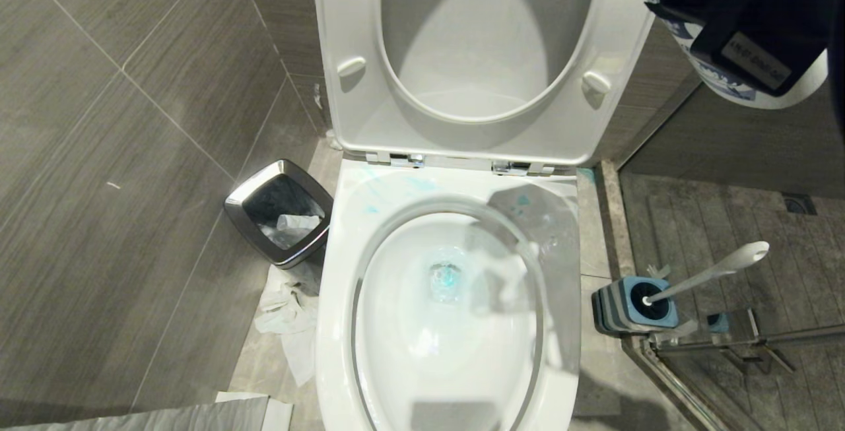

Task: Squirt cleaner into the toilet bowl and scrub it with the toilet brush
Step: Pour in the cleaning agent, then place the cleaning agent on the floor

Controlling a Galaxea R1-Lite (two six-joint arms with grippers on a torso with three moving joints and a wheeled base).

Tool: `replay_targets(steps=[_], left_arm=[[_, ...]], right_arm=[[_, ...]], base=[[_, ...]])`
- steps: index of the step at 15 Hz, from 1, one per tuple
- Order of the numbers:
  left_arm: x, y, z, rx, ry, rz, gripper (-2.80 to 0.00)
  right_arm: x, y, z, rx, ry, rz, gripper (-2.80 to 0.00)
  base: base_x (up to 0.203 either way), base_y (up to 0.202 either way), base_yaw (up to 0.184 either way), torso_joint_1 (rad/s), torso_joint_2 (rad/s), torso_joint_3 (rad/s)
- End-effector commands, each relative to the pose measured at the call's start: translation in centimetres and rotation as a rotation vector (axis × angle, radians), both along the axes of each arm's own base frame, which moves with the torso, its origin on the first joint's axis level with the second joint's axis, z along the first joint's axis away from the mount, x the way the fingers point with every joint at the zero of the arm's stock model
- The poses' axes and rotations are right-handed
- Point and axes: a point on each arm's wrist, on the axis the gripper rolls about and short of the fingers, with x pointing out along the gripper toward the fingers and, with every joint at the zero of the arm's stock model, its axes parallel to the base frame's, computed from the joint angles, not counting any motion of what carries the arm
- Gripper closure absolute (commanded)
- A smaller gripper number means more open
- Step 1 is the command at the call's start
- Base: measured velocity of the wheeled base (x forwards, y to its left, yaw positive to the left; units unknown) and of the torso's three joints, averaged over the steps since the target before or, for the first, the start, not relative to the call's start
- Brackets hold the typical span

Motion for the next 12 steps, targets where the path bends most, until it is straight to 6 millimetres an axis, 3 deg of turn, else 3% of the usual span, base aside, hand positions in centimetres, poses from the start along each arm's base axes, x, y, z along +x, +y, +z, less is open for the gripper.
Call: replay_targets(steps=[1, 5, 12], left_arm=[[0.0, 0.0, 0.0, 0.0, 0.002, 0.0, 0.0], [0.0, 0.0, 0.0, 0.0, 0.002, 0.0, 0.0], [0.0, 0.0, 0.0, 0.0, 0.002, -0.001, 0.0]], right_arm=[[0.7, -0.9, 0.9, 0.131, -0.017, -0.04, 0.0], [1.9, -3.2, 1.1, 0.386, -0.033, -0.105, 0.0], [2.6, -9.2, 2.3, 0.598, -0.135, -0.292, 0.0]], base=[[0.0, 0.0, 0.0, 0.0, 0.0, 0.0], [0.0, 0.0, 0.0, 0.0, 0.0, 0.0], [0.0, 0.0, 0.0, 0.0, 0.0, 0.0]])
